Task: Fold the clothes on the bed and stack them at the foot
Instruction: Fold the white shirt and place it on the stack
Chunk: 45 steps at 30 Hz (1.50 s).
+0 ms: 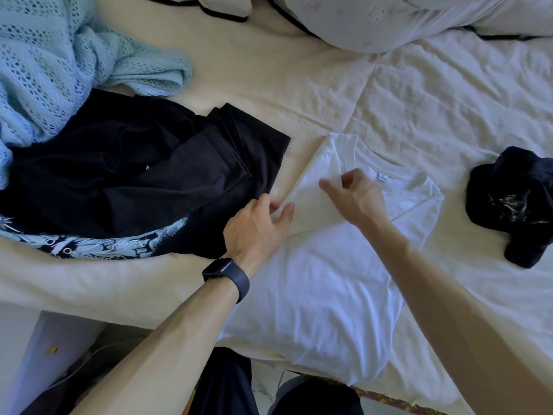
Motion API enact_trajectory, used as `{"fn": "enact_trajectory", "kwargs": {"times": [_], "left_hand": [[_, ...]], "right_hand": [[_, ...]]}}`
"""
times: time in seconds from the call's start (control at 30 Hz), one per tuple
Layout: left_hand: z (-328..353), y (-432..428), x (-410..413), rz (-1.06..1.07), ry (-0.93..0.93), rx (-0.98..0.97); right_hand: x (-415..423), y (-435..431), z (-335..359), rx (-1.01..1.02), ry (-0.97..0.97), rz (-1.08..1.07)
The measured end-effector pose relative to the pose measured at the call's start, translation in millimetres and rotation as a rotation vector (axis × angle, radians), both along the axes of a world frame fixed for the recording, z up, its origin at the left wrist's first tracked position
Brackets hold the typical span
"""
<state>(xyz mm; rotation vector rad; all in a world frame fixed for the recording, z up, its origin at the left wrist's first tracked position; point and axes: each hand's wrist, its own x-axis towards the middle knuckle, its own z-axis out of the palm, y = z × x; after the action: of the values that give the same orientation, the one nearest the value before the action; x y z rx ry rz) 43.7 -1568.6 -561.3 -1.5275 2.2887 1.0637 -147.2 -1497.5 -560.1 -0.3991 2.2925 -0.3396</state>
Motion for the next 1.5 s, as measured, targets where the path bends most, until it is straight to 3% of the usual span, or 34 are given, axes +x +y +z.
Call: {"fn": "enact_trajectory", "kwargs": {"times": [0.1, 0.37, 0.47, 0.67, 0.73, 0.8, 0.9, 1.0, 1.1, 1.3, 1.4, 1.5], "left_hand": [[-5.1, -3.1, -7.5, -0.063, -0.058, -0.052], [-2.8, -3.4, -0.3, -0.118, -0.108, -0.095], [0.3, 1.2, 0.6, -0.245, -0.128, -0.245], [-11.0, -9.2, -38.3, -0.578, 0.131, -0.512], [-23.4, -20.4, -58.7, -0.821, 0.045, -0.497], [-41.1, -32.2, -68.3, -0.994, -0.066, -0.427], [-55.1, -43.5, -71.7, -1.019, -0.110, -0.391], [-49.8, -29.9, -67.5, -0.984, -0.013, -0.490], [-47.8, -1.1, -39.5, -1.006, 0.090, -0.449], [-52.6, 17.6, -17.2, -0.969, -0.103, -0.407], [-43.4, 21.1, -11.6, -0.925, -0.054, -0.416], [-24.3, 46.8, 26.0, -0.759, 0.029, -0.412]], "right_hand": [[-6.5, -25.1, -6.6, -0.151, 0.070, -0.064], [-23.9, -64.0, -21.9, -0.291, -0.071, -0.147], [-15.5, -52.7, -14.1, -0.305, 0.017, -0.118], [57.3, 26.6, -7.5, -0.240, 0.482, 0.174], [79.9, 52.6, -16.8, -0.137, 0.573, 0.304], [91.0, 71.9, -27.5, -0.037, 0.548, 0.382], [92.0, 83.3, -36.2, -0.020, 0.513, 0.407], [98.0, 88.4, -34.9, -0.076, 0.543, 0.296], [117.2, 115.7, -31.0, -0.118, 0.604, 0.223], [170.9, 204.8, -22.5, 0.031, 0.518, 0.139], [188.8, 245.9, -10.8, 0.127, 0.417, -0.048], [198.2, 281.7, 2.4, 0.143, 0.257, -0.368]]}}
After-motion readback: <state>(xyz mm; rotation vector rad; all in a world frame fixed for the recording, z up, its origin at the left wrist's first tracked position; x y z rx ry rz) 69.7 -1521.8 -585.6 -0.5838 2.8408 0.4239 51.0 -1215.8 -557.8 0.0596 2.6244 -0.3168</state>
